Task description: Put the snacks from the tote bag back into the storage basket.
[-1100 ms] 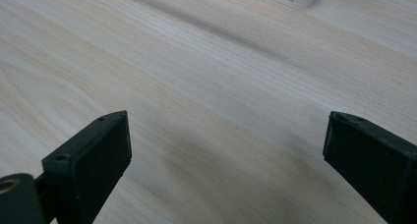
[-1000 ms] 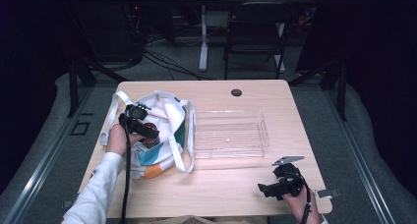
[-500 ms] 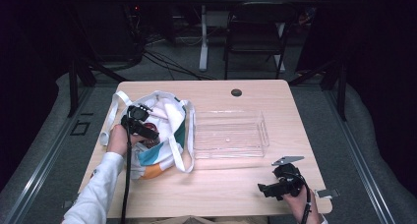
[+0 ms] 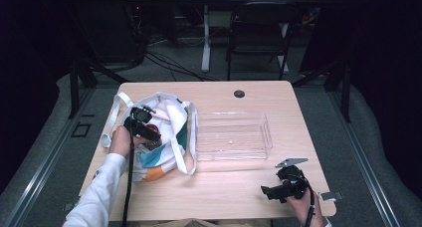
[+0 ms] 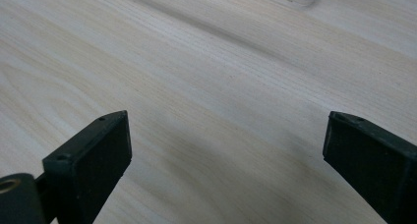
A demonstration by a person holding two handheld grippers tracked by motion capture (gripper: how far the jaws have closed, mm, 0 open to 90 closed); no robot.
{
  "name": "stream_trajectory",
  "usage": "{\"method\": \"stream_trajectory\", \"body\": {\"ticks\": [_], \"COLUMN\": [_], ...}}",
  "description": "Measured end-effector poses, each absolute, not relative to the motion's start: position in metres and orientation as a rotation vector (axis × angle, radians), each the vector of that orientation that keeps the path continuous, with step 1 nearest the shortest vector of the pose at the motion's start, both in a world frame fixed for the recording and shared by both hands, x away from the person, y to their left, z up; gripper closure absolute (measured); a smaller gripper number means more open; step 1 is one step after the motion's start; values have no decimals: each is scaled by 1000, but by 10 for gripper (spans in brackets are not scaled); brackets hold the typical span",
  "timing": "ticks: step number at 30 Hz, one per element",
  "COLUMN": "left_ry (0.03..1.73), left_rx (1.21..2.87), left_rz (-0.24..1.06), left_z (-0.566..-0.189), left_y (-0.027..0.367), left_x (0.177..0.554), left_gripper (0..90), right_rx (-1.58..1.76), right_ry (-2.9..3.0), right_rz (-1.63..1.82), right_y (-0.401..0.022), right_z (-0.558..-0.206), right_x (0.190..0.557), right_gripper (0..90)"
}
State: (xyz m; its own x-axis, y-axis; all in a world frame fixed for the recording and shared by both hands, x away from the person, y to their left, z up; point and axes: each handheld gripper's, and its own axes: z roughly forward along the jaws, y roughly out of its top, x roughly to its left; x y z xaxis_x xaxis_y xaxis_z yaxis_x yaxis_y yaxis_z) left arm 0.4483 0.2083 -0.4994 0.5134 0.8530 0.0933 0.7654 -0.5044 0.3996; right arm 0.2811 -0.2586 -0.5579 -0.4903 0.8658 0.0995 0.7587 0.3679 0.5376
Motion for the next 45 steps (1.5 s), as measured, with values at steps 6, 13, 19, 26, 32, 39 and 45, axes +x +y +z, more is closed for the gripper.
{"method": "stream_trajectory", "body": {"ticks": [6, 13, 19, 26, 32, 39, 45], "left_ry": [1346, 1324, 1313, 1313, 1304, 1296, 1285], "left_rx": [2461, 2464, 2475, 2463, 2467, 2464, 2465], "left_rz": [379, 381, 387, 380, 368, 373, 368], "left_z": [-501, -499, -498, -497, -495, -492, -486], "left_y": [208, 207, 205, 207, 206, 205, 206], "left_x": [448, 446, 445, 445, 444, 442, 440], "left_gripper": [241, 252, 255, 255, 256, 256, 256], "right_rx": [1461, 1461, 1459, 1459, 1461, 1465, 1466], "right_ry": [2426, 2425, 2429, 2428, 2424, 2419, 2417], "right_rz": [789, 786, 791, 792, 798, 799, 795], "right_y": [-259, -259, -259, -258, -259, -259, -259], "right_z": [-558, -557, -557, -558, -558, -557, -557], "right_x": [281, 281, 281, 281, 281, 281, 281], "right_gripper": [39, 39, 39, 39, 39, 39, 39]}}
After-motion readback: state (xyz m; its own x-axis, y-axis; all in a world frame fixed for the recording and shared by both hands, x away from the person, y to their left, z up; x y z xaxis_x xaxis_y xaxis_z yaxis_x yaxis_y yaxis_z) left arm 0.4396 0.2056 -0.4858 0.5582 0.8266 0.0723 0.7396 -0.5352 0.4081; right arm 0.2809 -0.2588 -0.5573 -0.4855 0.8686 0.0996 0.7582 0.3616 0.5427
